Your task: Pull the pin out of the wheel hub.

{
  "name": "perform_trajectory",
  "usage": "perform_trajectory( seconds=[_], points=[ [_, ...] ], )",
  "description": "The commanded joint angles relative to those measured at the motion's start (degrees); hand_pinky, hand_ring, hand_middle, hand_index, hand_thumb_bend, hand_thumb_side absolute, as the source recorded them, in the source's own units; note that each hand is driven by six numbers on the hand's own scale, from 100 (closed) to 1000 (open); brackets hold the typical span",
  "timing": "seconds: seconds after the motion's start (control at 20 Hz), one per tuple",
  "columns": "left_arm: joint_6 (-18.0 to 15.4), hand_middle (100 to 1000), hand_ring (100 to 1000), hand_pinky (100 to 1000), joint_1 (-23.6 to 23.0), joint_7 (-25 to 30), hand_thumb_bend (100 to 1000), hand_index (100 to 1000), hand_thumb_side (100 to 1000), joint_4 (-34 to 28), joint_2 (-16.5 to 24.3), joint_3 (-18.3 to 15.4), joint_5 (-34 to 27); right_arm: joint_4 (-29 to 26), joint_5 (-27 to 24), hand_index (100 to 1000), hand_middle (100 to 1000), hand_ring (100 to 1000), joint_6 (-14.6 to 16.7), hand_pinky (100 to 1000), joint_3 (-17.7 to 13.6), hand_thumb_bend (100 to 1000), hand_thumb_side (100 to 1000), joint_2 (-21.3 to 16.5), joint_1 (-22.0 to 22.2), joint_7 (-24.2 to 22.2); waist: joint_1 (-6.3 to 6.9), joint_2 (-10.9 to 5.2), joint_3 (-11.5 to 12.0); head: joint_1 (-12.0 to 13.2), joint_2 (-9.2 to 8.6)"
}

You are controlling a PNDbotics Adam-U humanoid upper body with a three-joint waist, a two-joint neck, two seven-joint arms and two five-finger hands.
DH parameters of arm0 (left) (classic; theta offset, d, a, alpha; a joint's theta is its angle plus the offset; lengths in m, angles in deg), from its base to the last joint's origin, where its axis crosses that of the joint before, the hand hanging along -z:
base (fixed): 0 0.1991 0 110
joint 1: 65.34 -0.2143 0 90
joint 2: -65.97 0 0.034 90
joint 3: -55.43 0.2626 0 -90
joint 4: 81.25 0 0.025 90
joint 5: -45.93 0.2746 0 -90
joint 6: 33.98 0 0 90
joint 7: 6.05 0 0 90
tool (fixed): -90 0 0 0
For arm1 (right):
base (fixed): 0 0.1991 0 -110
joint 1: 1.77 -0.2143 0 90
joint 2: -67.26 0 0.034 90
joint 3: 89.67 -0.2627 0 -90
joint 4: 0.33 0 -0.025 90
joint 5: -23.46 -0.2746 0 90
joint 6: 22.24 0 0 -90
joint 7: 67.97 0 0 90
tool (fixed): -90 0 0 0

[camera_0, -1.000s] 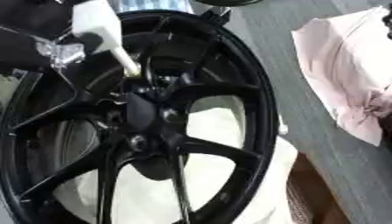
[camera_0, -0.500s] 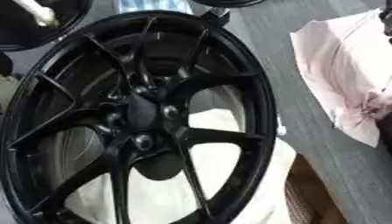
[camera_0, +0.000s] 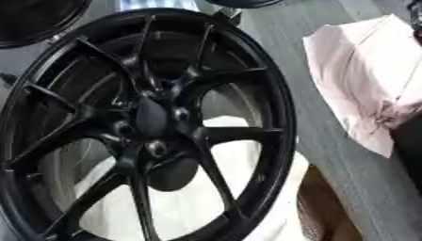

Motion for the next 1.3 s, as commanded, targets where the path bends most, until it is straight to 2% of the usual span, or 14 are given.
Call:
perform_trajectory(
  seconds=[0.05, 0.15, 0.25, 0.3, 0.35, 0.4, 0.45, 0.55, 0.6, 0.85, 0.9, 1.0, 1.15, 1.3],
  points=[
    [0.08, 241, 391, 651, -1.96, 1.53, 100, 510, 312, 0.95, -1.08, -1.79, 3.48, -1.34, -0.06, 766, 651, 803, 0.04, 806, -0.67, 100, 521, -0.74, -0.94, 0.17, -0.55, -1.84, -0.15, -0.01, -0.66],
    [0.19, 363, 474, 701, -3.36, 2.46, 118, 623, 397, 1.45, -3.09, -1.95, 5.69, -1.44, -0.12, 766, 651, 803, 0.03, 806, -0.59, 100, 518, -0.61, -1.29, 0.07, -0.97, -1.92, -0.29, 0.07, -0.81],
    [-0.15, 596, 636, 793, -4.45, 4.42, 442, 820, 728, 1.83, -4.75, -1.7, 8.52, -1.56, -0.15, 766, 651, 803, 0.04, 806, -0.57, 100, 522, -0.49, -1.53, 0.02, -1.28, -1.98, -0.5, 0.13, -1.02],
    [-0.22, 681, 707, 811, -4.82, 5.6, 605, 880, 815, 2.11, -5.35, -1.62, 10.0, -1.58, -0.18, 766, 651, 803, 0.02, 806, -0.57, 100, 518, -0.44, -1.6, 0.01, -1.42, -2.01, -0.6, 0.12, -1.13],
    [-0.22, 681, 707, 811, -5.02, 6.46, 605, 880, 815, 2.39, -5.81, -1.67, 11.42, -1.6, -0.22, 766, 651, 803, 0.0, 806, -0.56, 100, 518, -0.4, -1.66, 0.01, -1.52, -2.04, -0.68, 0.13, -1.2],
    [-0.14, 729, 741, 823, -5.07, 6.93, 708, 909, 959, 2.63, -6.19, -1.82, 12.39, -1.63, -0.25, 766, 651, 802, 0.0, 806, -0.55, 100, 517, -0.38, -1.7, 0.01, -1.62, -2.09, -0.76, 0.19, -1.25],
    [0.01, 725, 736, 820, -5.0, 7.04, 716, 908, 1000, 2.81, -6.47, -2.01, 12.82, -1.68, -0.27, 766, 651, 802, 0.01, 806, -0.56, 100, 516, -0.37, -1.72, 0.01, -1.71, -2.15, -0.84, 0.26, -1.28],
    [0.42, 721, 732, 818, -4.62, 6.35, 665, 908, 1000, 2.83, -6.62, -2.43, 12.4, -1.75, -0.31, 766, 651, 802, 0.02, 806, -0.59, 100, 516, -0.38, -1.72, 0.04, -1.82, -2.28, -0.93, 0.38, -1.27],
    [0.51, 714, 725, 819, -4.34, 5.69, 557, 905, 1000, 2.53, -6.58, -2.61, 11.81, -1.78, -0.33, 766, 651, 802, 0.02, 806, -0.61, 100, 515, -0.38, -1.72, 0.07, -1.85, -2.36, -0.95, 0.41, -1.27],
    [0.61, 712, 723, 819, -3.91, 3.53, 550, 904, 1000, 1.12, -6.34, -2.56, 9.3, -1.85, -0.44, 766, 651, 802, 0.01, 806, -0.6, 100, 515, -0.38, -1.74, 0.15, -1.87, -2.47, -0.98, 0.47, -1.27],
    [0.57, 581, 618, 757, -3.8, 3.36, 299, 790, 956, 0.94, -6.45, -2.65, 9.13, -1.91, -0.46, 766, 651, 801, 0.03, 805, -0.56, 100, 510, -0.32, -1.84, 0.11, -1.92, -2.59, -1.09, 0.72, -1.17],
    [-0.6, 567, 606, 748, -1.88, 2.31, 296, 782, 919, -1.04, -8.37, -3.69, 7.87, -2.02, -0.62, 765, 651, 801, 0.02, 804, -0.16, 100, 507, 0.13, -2.41, -0.21, -2.05, -3.28, -1.64, 1.58, -0.59],
    [-3.15, 564, 603, 745, 2.49, 1.51, 305, 783, 895, -5.42, -12.74, -2.37, 5.16, -2.02, -0.83, 765, 650, 800, 0.05, 803, 0.15, 100, 504, 1.08, -3.47, -0.57, -2.5, -3.57, -2.15, 2.28, -0.34],
    [-2.02, 568, 607, 747, 7.06, 1.55, 328, 790, 879, -8.47, -17.31, -0.4, 2.35, -1.97, -0.95, 764, 648, 799, 0.22, 802, 0.2, 100, 495, 2.46, -4.73, -0.7, -2.91, -3.5, -2.35, 2.83, -0.49]
  ],
)
